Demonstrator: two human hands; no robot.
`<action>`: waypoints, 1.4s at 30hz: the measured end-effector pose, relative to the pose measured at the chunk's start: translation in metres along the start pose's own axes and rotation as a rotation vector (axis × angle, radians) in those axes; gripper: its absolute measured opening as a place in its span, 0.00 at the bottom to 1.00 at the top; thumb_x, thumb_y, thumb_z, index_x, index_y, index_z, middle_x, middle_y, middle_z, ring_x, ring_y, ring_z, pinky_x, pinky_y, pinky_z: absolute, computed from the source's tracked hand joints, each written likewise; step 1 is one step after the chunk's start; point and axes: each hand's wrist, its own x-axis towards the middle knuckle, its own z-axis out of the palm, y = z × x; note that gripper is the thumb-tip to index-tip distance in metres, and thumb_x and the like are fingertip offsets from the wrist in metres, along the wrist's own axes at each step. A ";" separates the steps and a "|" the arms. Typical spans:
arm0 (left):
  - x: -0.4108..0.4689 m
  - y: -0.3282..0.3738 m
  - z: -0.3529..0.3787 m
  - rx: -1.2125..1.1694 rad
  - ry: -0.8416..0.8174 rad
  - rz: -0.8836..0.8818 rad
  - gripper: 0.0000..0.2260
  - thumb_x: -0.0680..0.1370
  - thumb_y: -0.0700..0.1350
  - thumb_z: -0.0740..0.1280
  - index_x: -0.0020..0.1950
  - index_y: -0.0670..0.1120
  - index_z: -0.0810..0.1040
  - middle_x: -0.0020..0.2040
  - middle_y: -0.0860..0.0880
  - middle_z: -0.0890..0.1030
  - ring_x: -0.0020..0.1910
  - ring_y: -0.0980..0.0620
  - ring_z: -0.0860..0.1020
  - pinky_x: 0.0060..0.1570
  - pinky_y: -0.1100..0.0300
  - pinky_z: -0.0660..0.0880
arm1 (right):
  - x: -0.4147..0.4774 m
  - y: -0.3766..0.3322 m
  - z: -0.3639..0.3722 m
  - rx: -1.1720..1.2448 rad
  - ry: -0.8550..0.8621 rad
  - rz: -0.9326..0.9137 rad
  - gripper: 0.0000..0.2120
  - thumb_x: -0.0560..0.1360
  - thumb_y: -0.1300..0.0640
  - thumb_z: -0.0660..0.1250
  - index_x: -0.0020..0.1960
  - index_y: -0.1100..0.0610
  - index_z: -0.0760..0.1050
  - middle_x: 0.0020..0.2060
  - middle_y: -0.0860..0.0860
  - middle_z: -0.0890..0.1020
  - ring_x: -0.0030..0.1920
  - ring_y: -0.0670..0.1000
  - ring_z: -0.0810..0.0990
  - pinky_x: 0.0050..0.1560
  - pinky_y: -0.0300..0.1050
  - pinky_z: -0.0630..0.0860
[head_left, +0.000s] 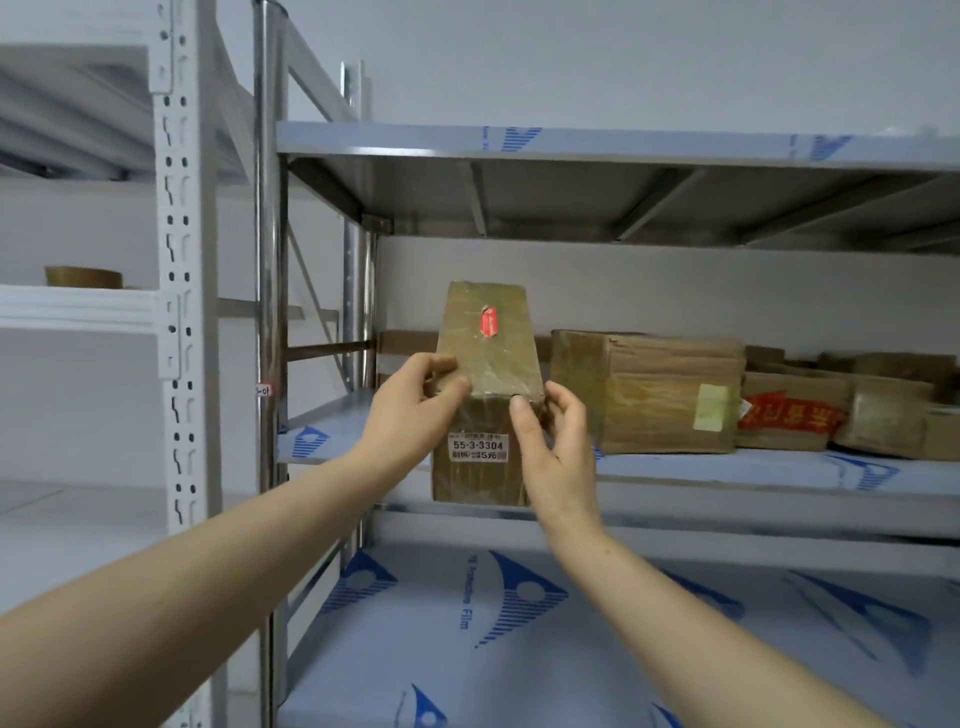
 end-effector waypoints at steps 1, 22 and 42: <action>-0.007 0.000 -0.001 -0.001 -0.001 -0.008 0.16 0.78 0.47 0.67 0.65 0.48 0.73 0.58 0.51 0.78 0.55 0.54 0.77 0.59 0.51 0.76 | -0.004 0.000 0.001 0.047 0.001 0.050 0.13 0.78 0.48 0.63 0.61 0.44 0.64 0.50 0.32 0.72 0.49 0.28 0.72 0.49 0.28 0.69; -0.052 0.003 -0.048 -0.063 -0.146 -0.423 0.18 0.71 0.57 0.71 0.56 0.52 0.72 0.47 0.54 0.78 0.44 0.58 0.76 0.37 0.65 0.69 | -0.059 0.011 0.042 -0.294 -0.267 -0.235 0.28 0.78 0.49 0.63 0.75 0.47 0.57 0.74 0.43 0.61 0.74 0.42 0.55 0.71 0.35 0.52; -0.054 -0.039 -0.082 -0.311 -0.075 -0.637 0.24 0.70 0.51 0.73 0.59 0.39 0.74 0.46 0.42 0.82 0.46 0.46 0.81 0.41 0.53 0.78 | -0.003 0.039 0.022 0.142 -0.331 0.577 0.31 0.74 0.41 0.67 0.72 0.51 0.65 0.68 0.50 0.72 0.67 0.53 0.70 0.67 0.57 0.67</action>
